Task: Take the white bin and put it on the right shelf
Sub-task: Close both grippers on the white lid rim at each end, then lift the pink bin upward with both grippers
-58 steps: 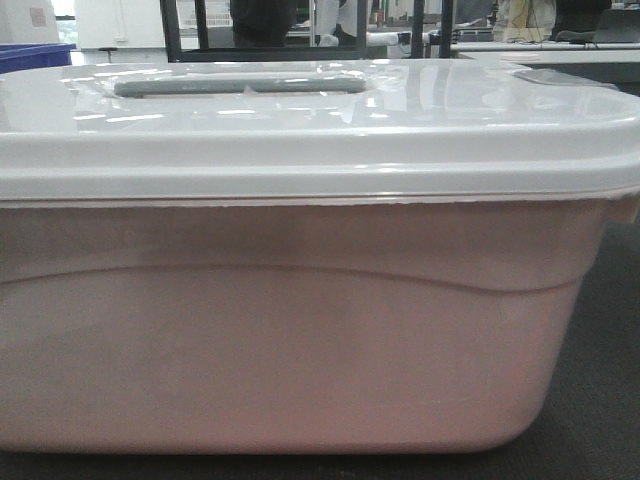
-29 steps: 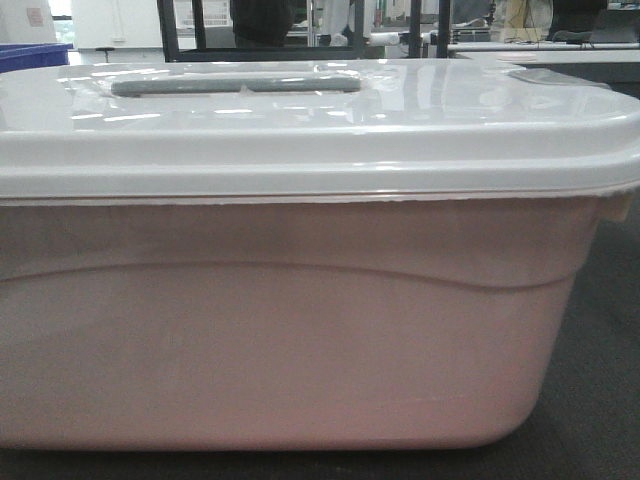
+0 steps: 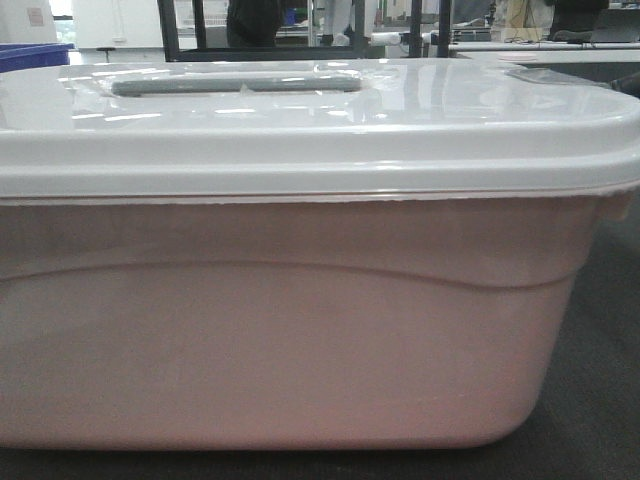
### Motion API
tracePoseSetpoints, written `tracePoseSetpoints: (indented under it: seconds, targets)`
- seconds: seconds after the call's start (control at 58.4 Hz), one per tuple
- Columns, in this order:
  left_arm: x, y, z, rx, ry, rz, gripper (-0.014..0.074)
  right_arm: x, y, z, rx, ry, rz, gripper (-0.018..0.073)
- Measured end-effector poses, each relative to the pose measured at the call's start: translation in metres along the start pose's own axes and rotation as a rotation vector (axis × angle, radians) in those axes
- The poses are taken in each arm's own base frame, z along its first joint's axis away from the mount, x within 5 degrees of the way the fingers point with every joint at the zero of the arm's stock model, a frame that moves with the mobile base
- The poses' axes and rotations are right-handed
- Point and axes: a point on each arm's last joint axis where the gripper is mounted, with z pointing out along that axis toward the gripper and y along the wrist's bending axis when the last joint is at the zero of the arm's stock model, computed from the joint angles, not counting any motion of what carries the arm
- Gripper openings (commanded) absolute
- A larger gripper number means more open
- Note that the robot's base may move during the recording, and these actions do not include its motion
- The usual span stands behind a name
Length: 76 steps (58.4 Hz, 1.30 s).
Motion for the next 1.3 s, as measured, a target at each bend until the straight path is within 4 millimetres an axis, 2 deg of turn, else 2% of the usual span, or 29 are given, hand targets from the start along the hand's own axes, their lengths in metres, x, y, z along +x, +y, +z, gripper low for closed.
tracePoseSetpoints:
  seconds: [0.188, 0.428, 0.531, 0.702, 0.822, 0.908, 1.028, 1.302]
  targets:
    - [0.000, 0.000, 0.002, 0.041, -0.046, -0.049, 0.0440, 0.009, 0.002, 0.010, -0.019, 0.045, 0.002, 0.0634]
    - [0.003, 0.001, 0.006, 0.085, -0.080, -0.103, 0.0440, 0.009, 0.004, 0.011, -0.024, 0.045, 0.000, 0.0601]
    - [0.003, 0.000, 0.006, 0.093, -0.087, -0.111, 0.0439, 0.009, 0.003, 0.011, -0.023, 0.044, 0.000, 0.0516]
    - [0.003, -0.003, 0.011, 0.095, -0.082, -0.099, 0.0438, 0.009, 0.002, 0.012, -0.011, 0.038, 0.000, 0.0321]
    - [0.003, -0.006, 0.016, 0.092, -0.075, -0.087, 0.0424, 0.007, 0.001, 0.012, -0.001, 0.019, 0.005, 0.0232]
    - [0.004, -0.009, 0.019, 0.099, -0.065, -0.080, 0.0379, 0.005, 0.002, 0.012, -0.014, 0.001, 0.018, 0.0188]
    - [0.000, -0.010, 0.020, 0.106, -0.095, -0.092, 0.0262, 0.002, 0.003, 0.011, -0.030, -0.037, 0.036, 0.0147]
    - [-0.013, -0.015, 0.021, 0.178, -0.225, -0.169, -0.0020, -0.012, 0.003, 0.008, -0.044, -0.182, 0.070, 0.0141]
